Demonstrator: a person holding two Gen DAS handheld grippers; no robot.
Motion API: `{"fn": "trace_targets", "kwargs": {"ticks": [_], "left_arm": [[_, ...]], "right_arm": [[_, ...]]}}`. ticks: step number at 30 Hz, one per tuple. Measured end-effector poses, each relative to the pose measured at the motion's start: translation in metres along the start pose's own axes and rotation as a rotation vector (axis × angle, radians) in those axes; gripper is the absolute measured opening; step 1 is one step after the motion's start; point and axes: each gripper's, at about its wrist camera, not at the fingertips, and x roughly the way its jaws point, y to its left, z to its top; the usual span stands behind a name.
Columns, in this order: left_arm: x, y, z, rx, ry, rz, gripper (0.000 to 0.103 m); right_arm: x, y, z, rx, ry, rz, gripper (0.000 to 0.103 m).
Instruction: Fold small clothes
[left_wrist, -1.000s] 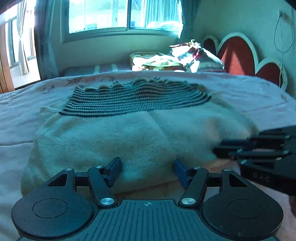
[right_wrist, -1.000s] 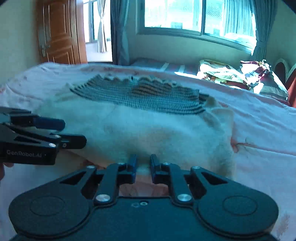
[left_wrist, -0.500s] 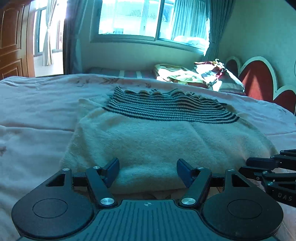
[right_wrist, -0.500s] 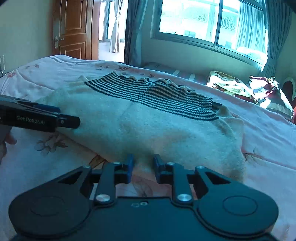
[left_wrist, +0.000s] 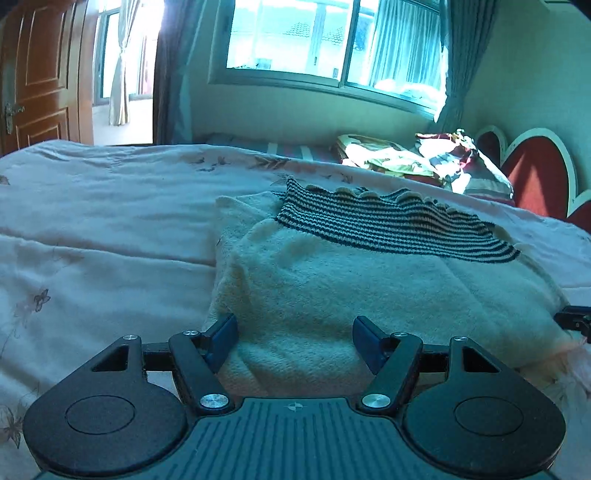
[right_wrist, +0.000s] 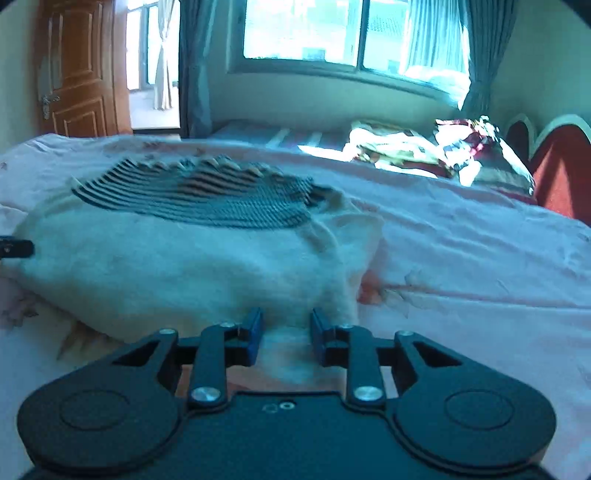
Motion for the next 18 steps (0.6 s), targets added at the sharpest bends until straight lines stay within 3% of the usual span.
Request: {"fn": "trace_targets", "kwargs": {"ticks": [5,7,12,16,18], "left_arm": [[-0.010,-0.002,0.006,0.015,-0.005,0.017,0.069],[-0.004,0.001,0.004,0.024,0.039,0.009,0.069],[-0.002,-0.002,0.011,0.041,0.055,0.018,0.069],[-0.009,-0.002,0.009,0.042,0.055,0.023,0.069],[-0.008,-0.003,0.007,0.062,0.060,0.029,0.069]], "right_arm": [[-0.006,-0.004,0.003,0.006,-0.008,0.013,0.025],[-0.011,-0.007,0.005,0.034,-0.033,0.006,0.026],[0.000,-0.006,0.004,0.004,0.011,-0.008,0.026],[-0.016,-0.006,0.007,0.027,-0.045,0.011,0.026],[-0.004,-0.005,0.002,-0.006,0.031,-0.010,0.024]]}}
